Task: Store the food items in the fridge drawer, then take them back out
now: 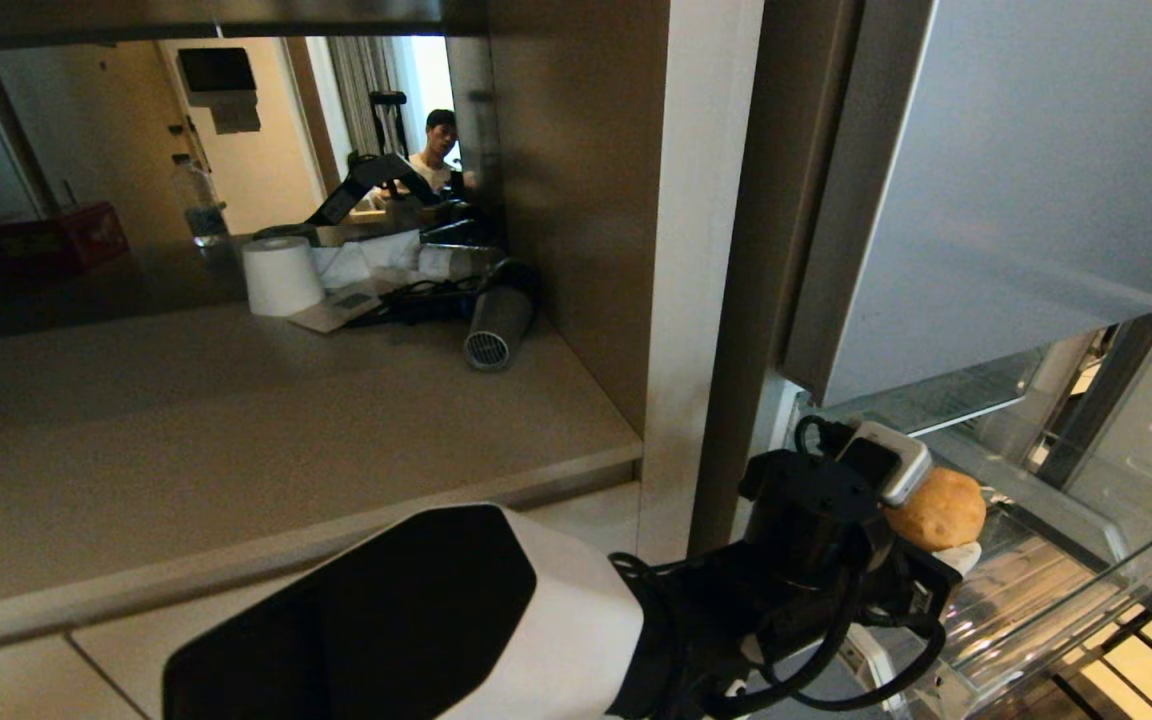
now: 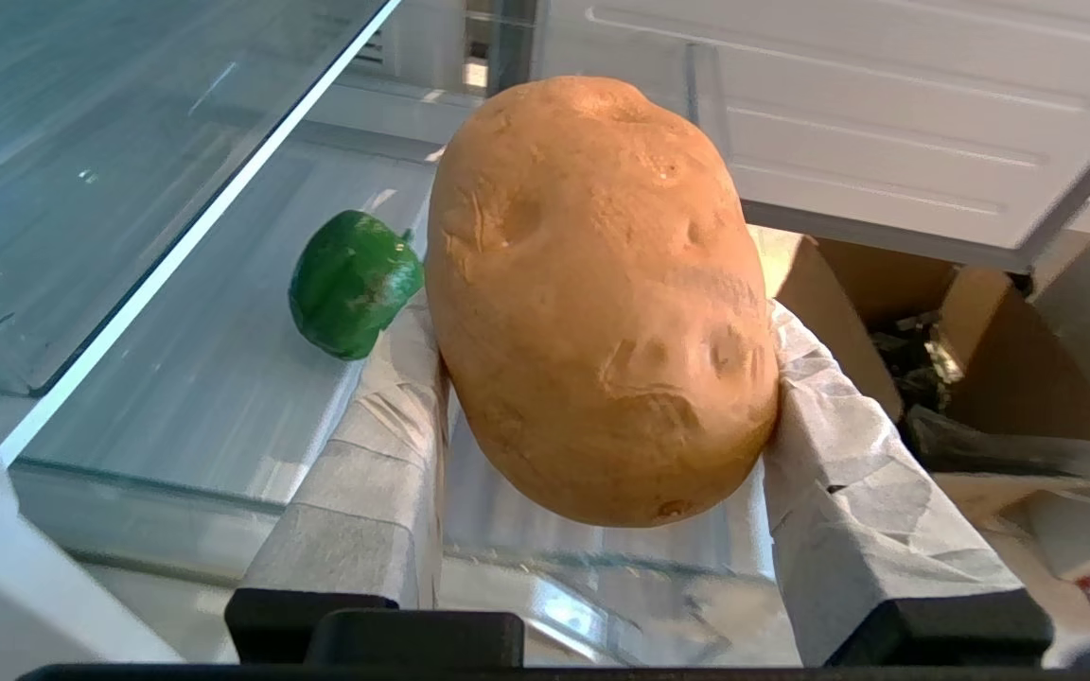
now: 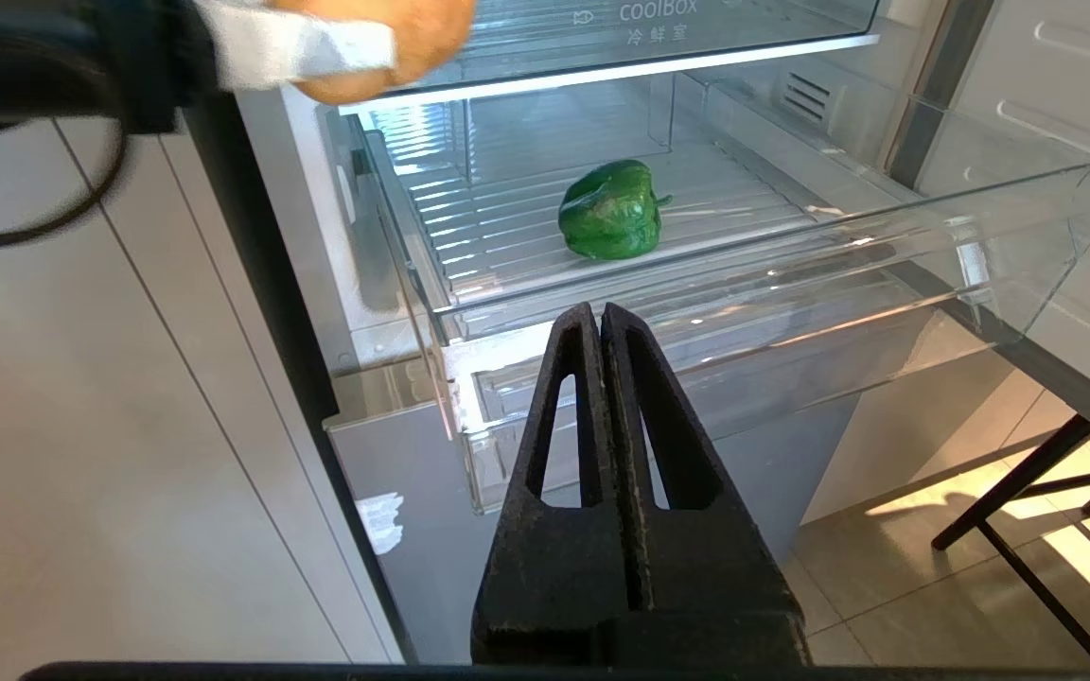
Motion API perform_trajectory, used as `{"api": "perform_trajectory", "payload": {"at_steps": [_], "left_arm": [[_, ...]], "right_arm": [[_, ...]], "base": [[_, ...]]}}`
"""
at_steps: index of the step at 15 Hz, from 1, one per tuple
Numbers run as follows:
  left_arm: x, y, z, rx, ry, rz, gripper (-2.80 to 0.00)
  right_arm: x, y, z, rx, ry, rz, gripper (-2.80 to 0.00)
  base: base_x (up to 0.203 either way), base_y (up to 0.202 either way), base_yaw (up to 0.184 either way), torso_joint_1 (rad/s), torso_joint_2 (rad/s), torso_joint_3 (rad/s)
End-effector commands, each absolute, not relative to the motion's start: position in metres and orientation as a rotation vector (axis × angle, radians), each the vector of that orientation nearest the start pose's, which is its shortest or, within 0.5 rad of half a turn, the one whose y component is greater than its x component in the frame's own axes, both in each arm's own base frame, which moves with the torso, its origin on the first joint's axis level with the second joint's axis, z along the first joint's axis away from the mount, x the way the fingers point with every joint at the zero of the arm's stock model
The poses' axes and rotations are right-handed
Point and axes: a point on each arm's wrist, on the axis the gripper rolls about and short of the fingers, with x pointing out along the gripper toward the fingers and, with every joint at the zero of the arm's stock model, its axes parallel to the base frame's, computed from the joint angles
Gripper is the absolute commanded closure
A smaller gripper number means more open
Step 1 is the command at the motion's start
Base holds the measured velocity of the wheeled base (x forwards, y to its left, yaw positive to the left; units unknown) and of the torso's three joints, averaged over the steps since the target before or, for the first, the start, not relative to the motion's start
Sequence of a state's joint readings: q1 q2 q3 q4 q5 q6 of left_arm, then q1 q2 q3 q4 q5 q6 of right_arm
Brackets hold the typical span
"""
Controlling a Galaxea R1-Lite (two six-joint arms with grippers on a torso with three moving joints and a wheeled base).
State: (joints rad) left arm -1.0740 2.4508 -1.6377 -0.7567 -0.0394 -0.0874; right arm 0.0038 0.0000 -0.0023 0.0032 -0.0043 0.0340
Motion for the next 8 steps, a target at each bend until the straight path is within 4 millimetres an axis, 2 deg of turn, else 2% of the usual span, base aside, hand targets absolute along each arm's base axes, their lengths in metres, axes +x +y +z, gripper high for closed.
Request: {"api": "perform_trajectory", "payload": {"at_steps": [1, 4, 8], "left_arm": [[0.249, -0.457, 0.099, -0.046, 0.102, -1.104, 0.00], [0.260, -0.466, 0.098, -0.039, 0.065, -1.096, 0.00], [0.263, -0.470, 0.095, -0.027, 0.068, -1.094, 0.00]], "right_arm": [[-0.023, 0.000, 0.076, 0.035, 0.002, 0.000, 0.00], [-0.023, 0.000, 0.076, 0.035, 0.000, 0.000, 0.00], [-0.023, 0.000, 0.076, 0.035, 0.002, 0.000, 0.00]], "base": [[0.000, 0.000, 0.000, 0.000, 0.00, 0.000], [0.000, 0.000, 0.000, 0.000, 0.00, 0.000], [0.000, 0.000, 0.000, 0.000, 0.00, 0.000]]}}
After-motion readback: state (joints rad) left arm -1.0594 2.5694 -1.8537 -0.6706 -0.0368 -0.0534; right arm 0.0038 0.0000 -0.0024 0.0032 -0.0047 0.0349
